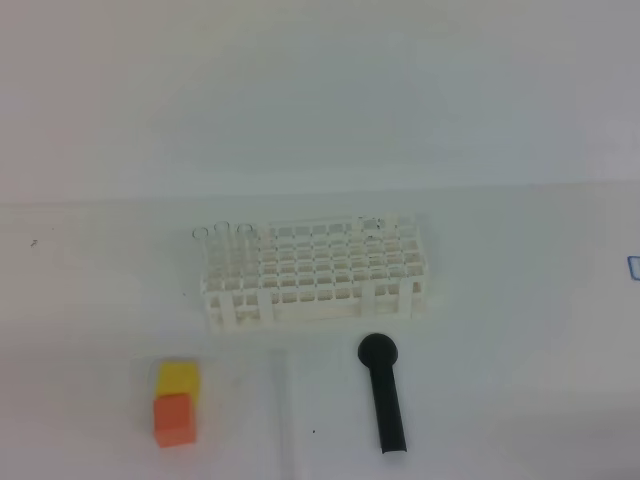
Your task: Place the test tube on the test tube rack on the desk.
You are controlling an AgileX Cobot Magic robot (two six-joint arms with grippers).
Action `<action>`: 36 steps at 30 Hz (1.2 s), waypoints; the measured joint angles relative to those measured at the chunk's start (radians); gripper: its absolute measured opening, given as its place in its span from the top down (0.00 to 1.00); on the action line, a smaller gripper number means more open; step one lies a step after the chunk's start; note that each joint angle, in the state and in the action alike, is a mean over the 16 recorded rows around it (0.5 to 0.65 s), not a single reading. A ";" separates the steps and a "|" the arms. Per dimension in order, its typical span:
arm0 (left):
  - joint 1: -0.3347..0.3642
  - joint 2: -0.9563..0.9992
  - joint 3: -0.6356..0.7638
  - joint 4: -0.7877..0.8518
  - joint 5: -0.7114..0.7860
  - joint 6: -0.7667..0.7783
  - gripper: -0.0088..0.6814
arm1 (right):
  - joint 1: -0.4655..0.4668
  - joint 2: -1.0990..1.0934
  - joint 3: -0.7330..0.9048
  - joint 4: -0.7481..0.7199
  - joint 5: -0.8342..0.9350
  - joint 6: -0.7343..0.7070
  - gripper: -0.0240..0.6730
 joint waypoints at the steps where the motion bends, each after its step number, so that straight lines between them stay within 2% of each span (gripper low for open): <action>1: 0.000 0.030 -0.042 0.014 0.040 0.026 0.99 | 0.000 0.000 0.000 0.000 0.000 0.000 0.97; 10: 0.000 0.376 -0.412 0.098 0.446 0.146 0.99 | 0.000 0.000 0.000 0.000 0.000 0.000 0.97; 14: -0.012 0.518 -0.517 0.090 0.584 0.168 0.99 | 0.000 0.000 0.000 0.000 0.000 0.000 0.97; 18: -0.067 0.633 -0.573 0.104 0.670 0.118 0.99 | 0.000 0.000 0.000 0.000 0.000 0.000 0.97; 23: -0.226 0.748 -0.588 0.206 0.710 -0.037 0.99 | 0.000 0.000 0.000 0.000 0.000 0.000 0.97; 32: -0.618 0.954 -0.610 0.489 0.649 -0.464 0.99 | 0.000 0.000 0.000 0.000 0.000 0.000 0.97; 36: -0.726 1.070 -0.647 0.559 0.616 -0.615 0.99 | 0.000 0.000 0.000 0.000 0.000 0.000 0.97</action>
